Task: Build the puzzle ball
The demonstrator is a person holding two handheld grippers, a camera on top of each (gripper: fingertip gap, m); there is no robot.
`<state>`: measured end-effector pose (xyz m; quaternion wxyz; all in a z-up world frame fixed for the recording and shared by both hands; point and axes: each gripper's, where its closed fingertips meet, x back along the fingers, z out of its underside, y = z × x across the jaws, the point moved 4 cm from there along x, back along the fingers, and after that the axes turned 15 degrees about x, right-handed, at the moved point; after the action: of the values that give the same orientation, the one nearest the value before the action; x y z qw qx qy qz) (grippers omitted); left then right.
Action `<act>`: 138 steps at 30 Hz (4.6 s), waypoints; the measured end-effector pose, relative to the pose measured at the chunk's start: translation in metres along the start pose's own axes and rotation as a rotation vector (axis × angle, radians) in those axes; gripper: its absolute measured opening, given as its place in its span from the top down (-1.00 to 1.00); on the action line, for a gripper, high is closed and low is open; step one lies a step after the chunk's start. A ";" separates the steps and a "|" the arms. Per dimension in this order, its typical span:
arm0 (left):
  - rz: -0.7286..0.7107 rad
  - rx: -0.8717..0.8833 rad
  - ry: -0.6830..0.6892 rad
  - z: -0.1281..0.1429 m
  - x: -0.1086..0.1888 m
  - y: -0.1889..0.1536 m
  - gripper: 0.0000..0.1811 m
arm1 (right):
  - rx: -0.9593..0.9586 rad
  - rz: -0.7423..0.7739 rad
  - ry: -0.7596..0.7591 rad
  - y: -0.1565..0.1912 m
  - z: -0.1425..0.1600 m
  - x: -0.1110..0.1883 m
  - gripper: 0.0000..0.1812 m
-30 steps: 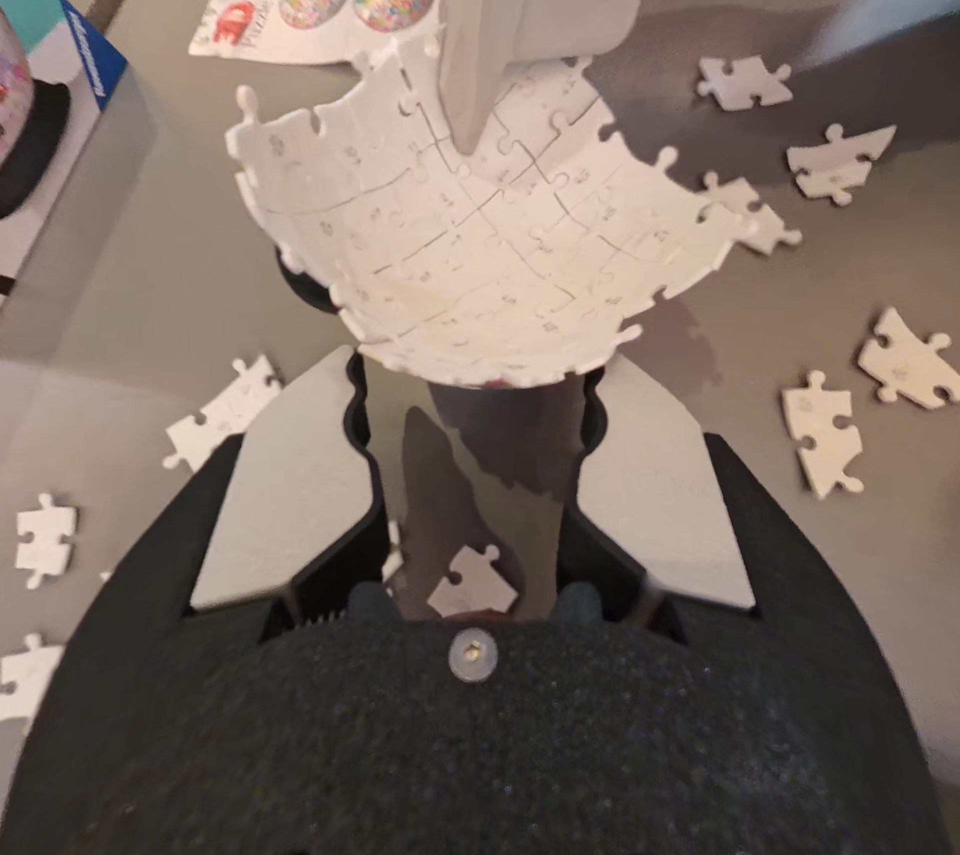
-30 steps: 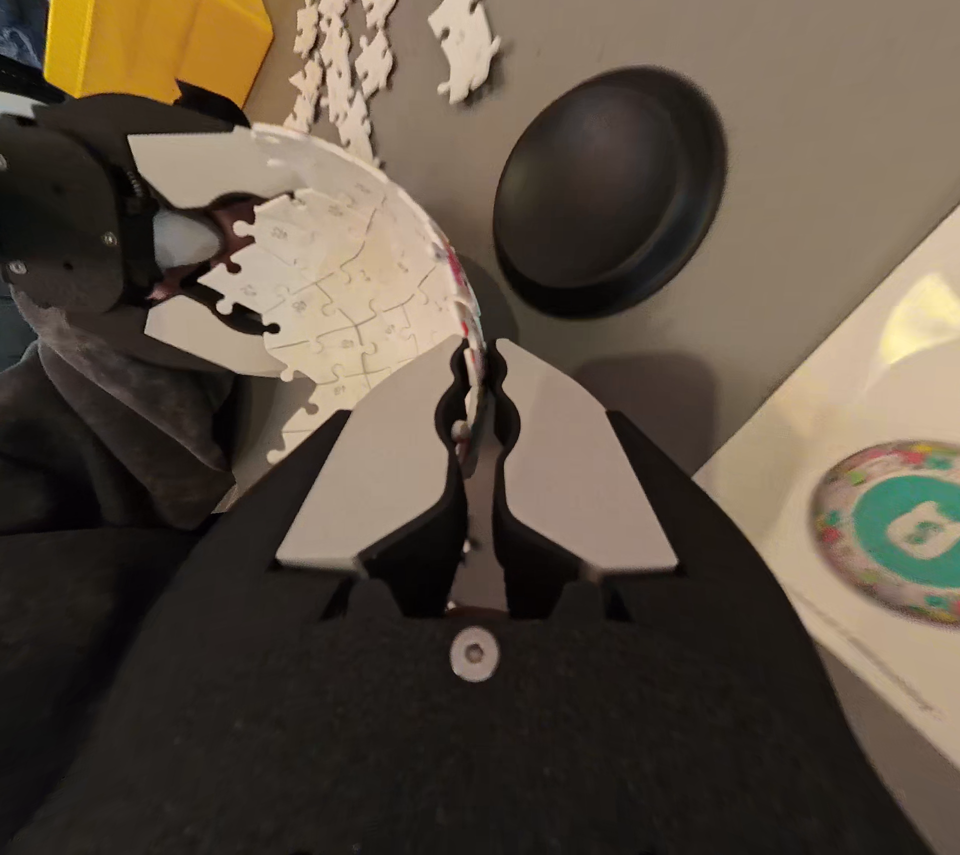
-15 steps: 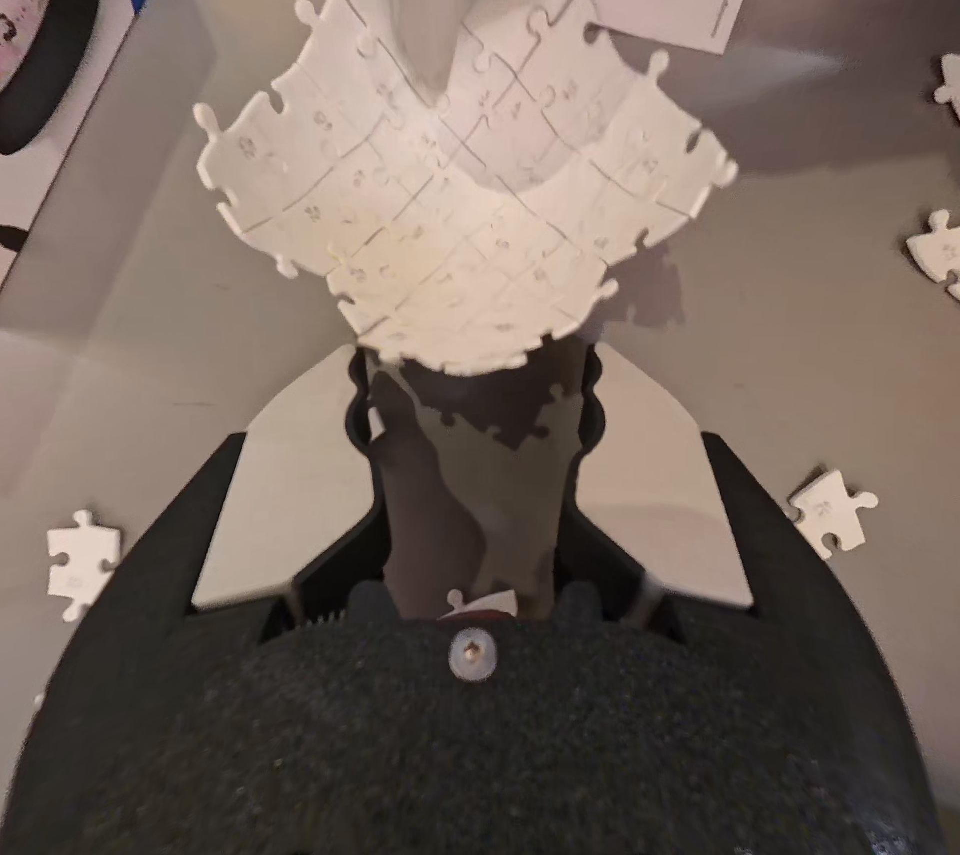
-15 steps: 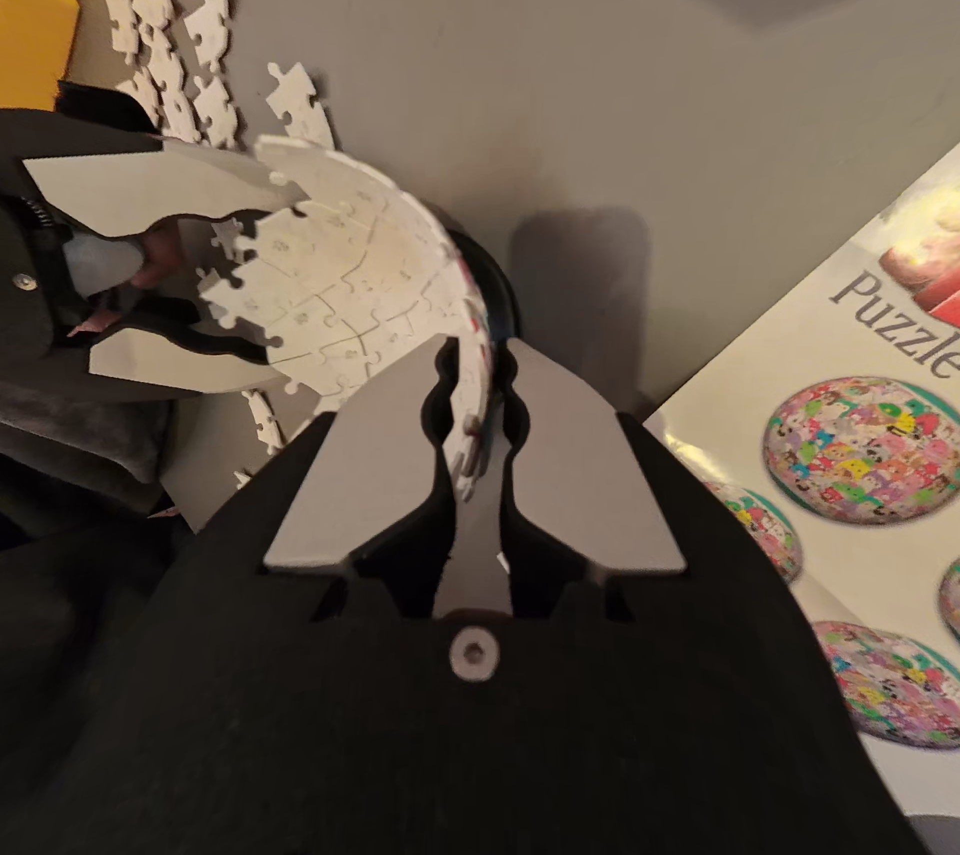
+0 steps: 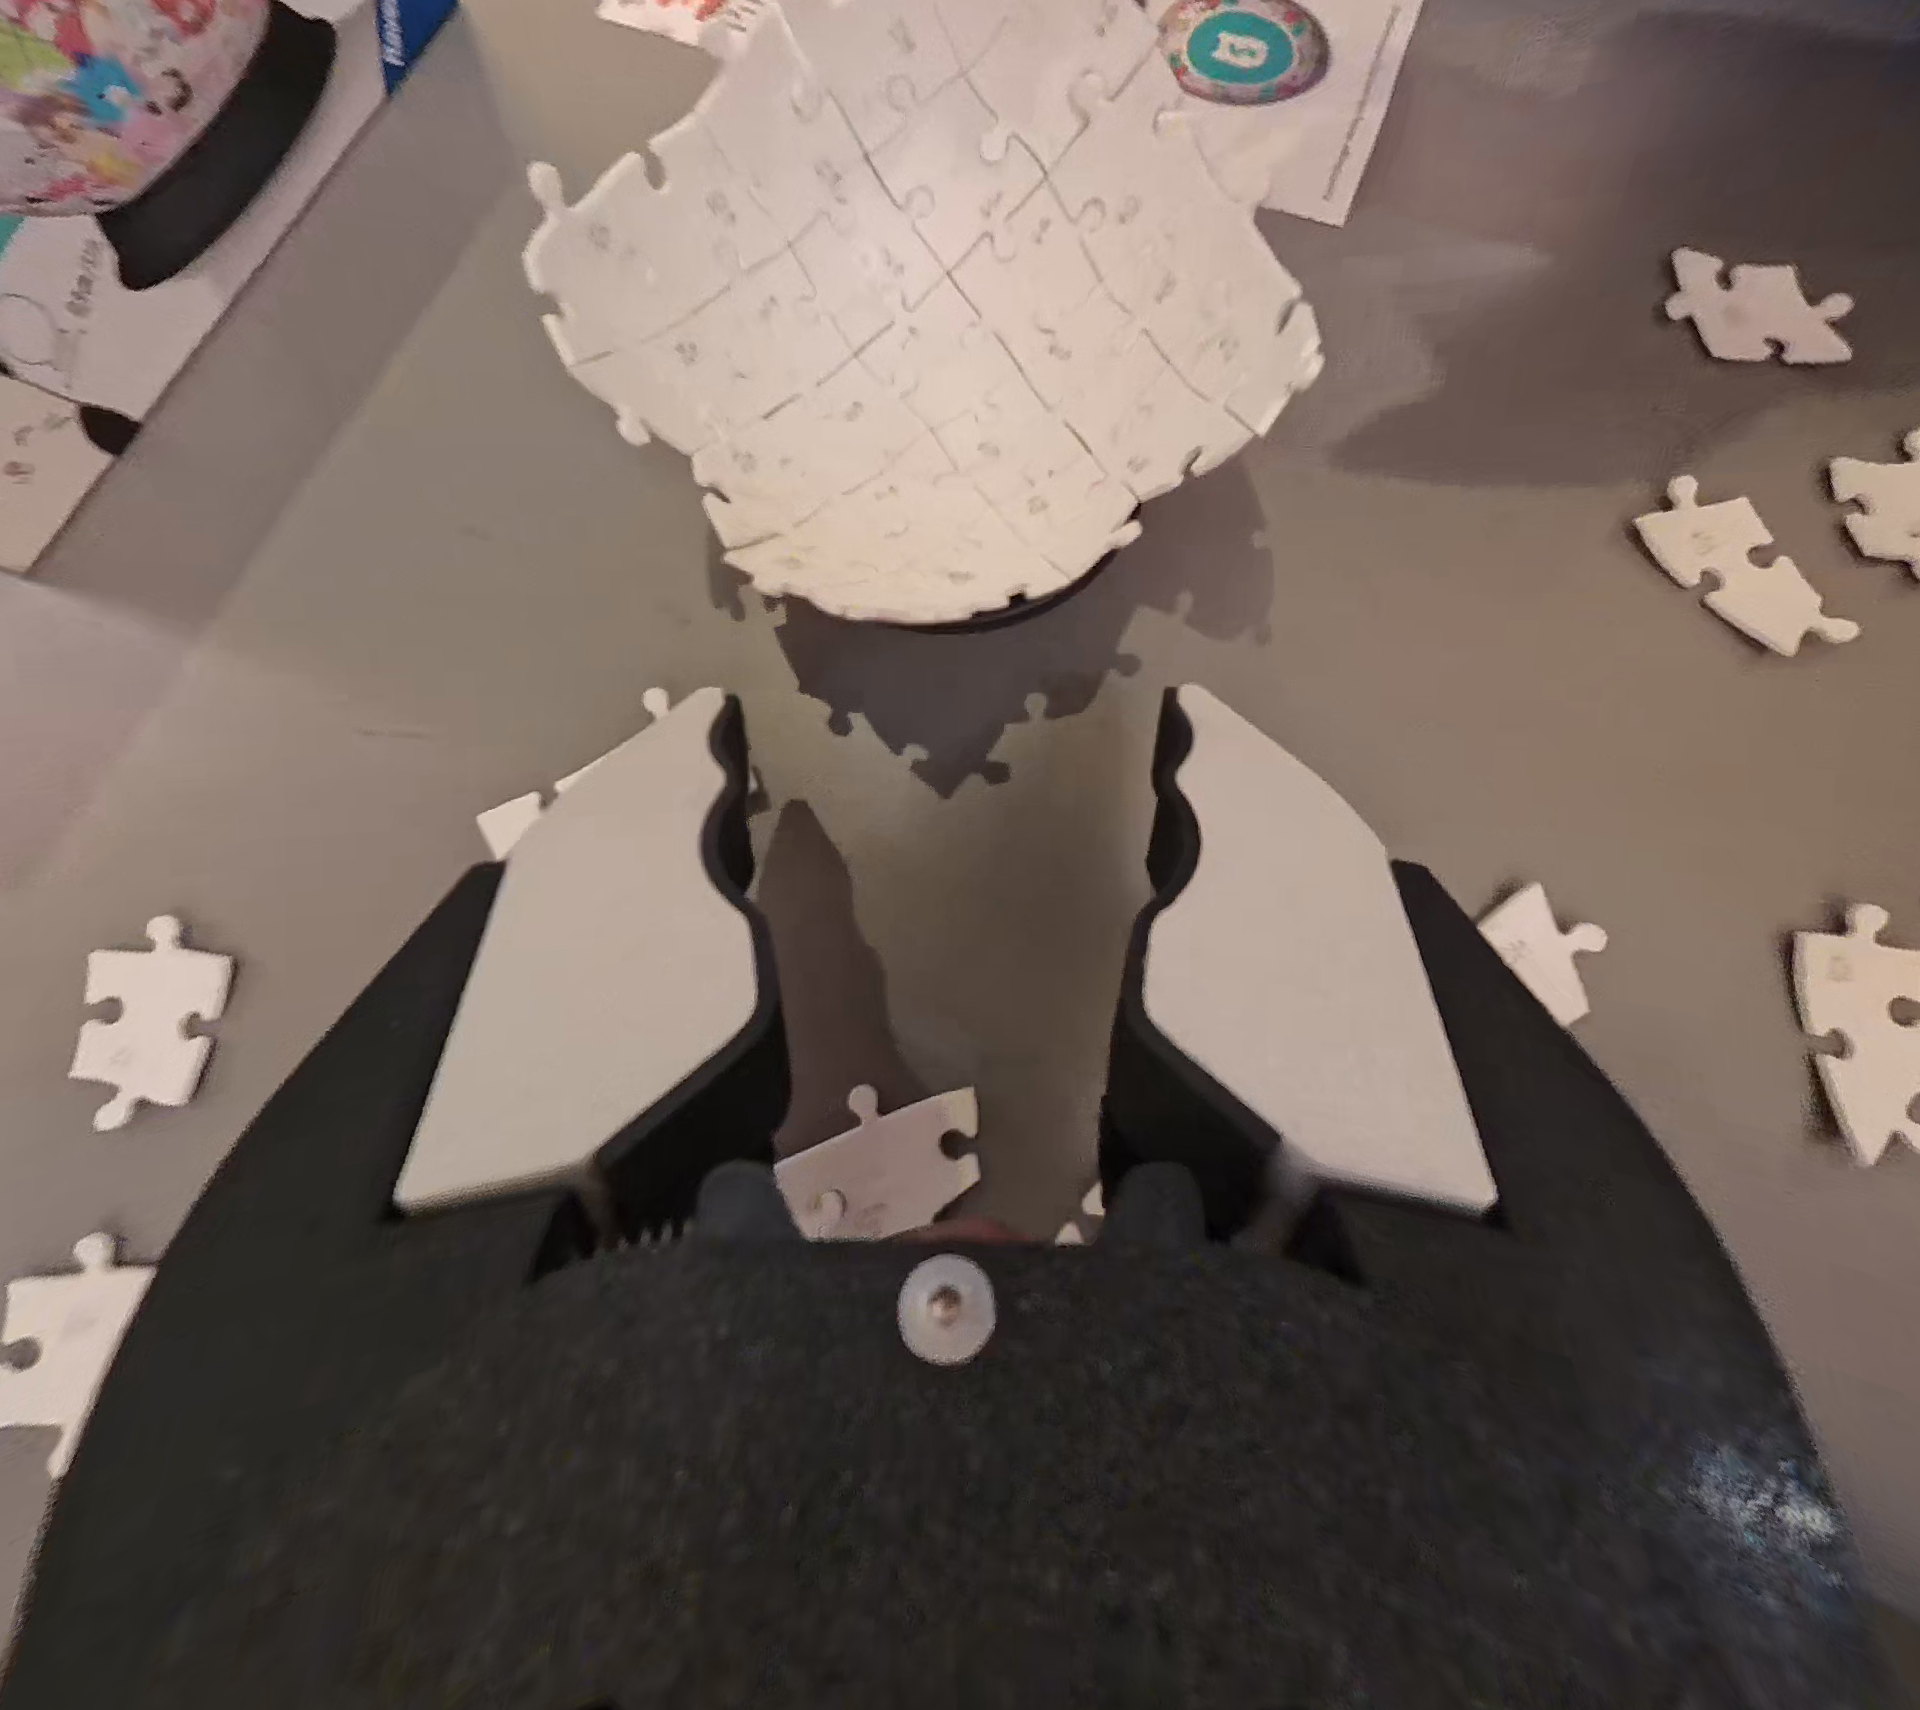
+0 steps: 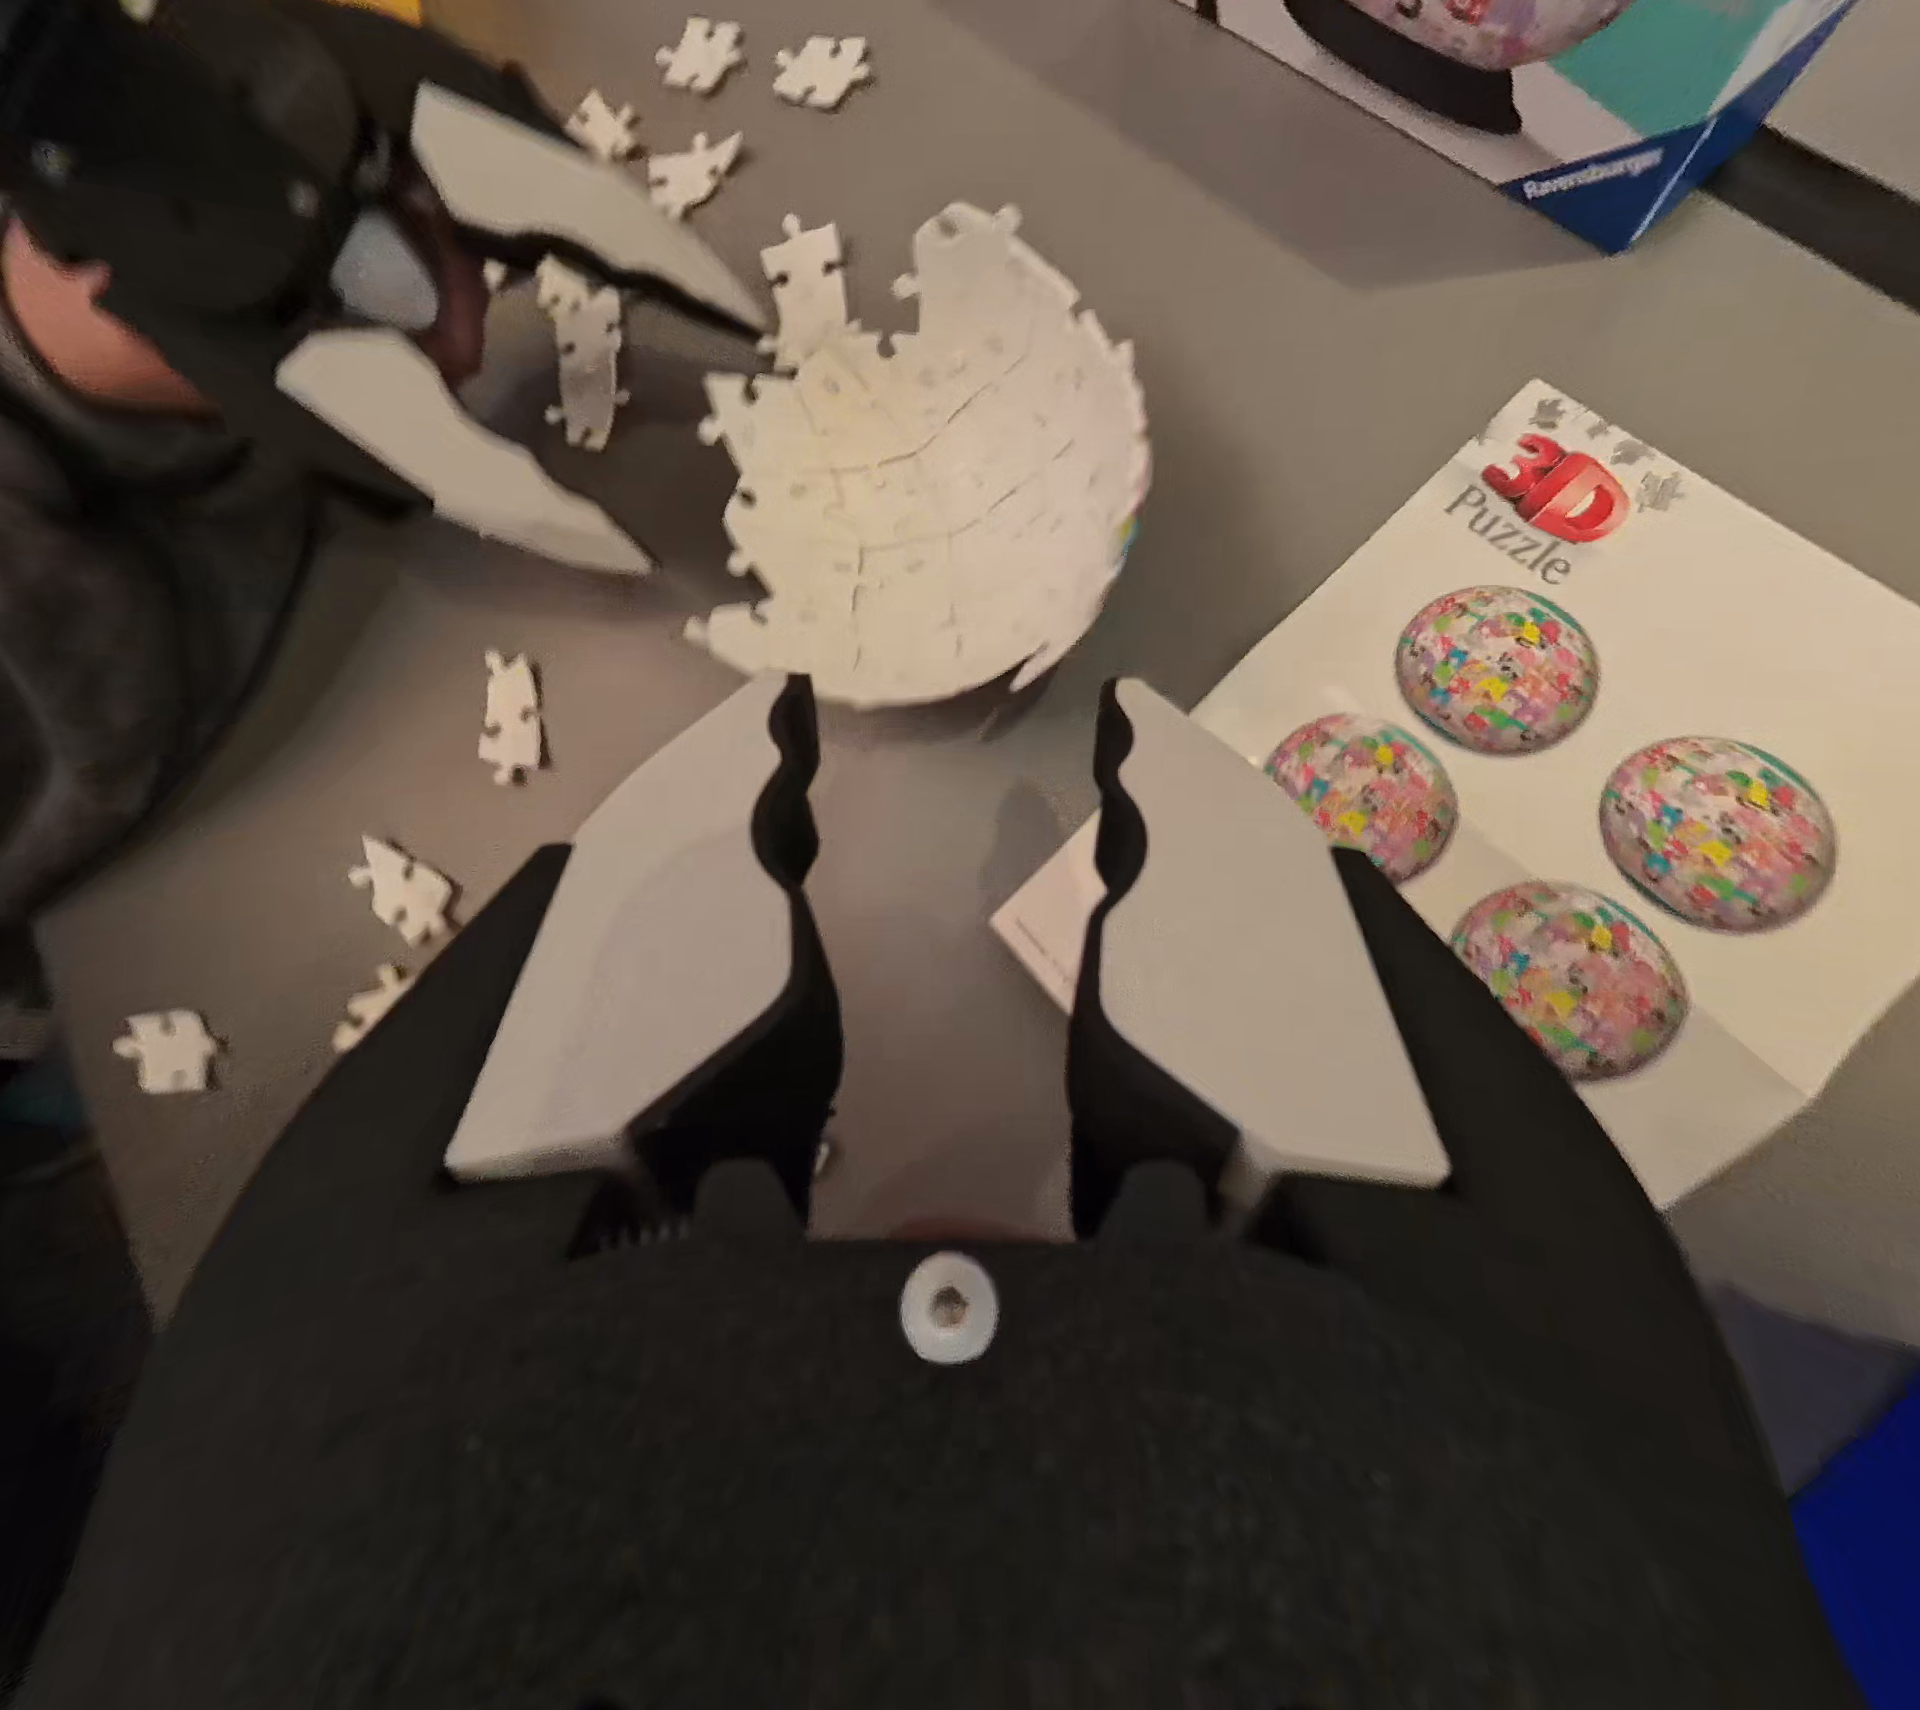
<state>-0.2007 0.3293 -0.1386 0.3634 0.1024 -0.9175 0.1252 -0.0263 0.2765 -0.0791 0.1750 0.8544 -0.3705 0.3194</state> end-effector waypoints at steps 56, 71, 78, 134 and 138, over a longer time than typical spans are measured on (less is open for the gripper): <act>0.613 0.030 0.108 0.002 0.007 -0.146 0.98 | 0.495 0.046 -0.201 0.148 0.030 0.043 0.71; 0.496 -0.016 0.001 -0.008 0.025 -0.121 0.76 | 0.437 0.007 -0.145 0.126 0.006 0.008 0.98; 0.622 0.080 -0.160 -0.025 0.036 -0.119 0.96 | 0.118 -0.143 -0.561 0.122 -0.011 0.018 0.98; 0.177 0.172 0.003 -0.061 -0.012 0.043 0.76 | 0.522 -0.278 -0.103 -0.049 -0.085 -0.074 0.98; 0.172 0.156 0.033 -0.069 -0.035 0.051 0.77 | 0.495 -0.347 -0.170 -0.057 -0.082 -0.081 0.98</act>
<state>-0.1460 0.4020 -0.1222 0.3572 0.0491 -0.9043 0.2287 -0.0597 0.4003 -0.0770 -0.0180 0.9453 -0.1436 0.2925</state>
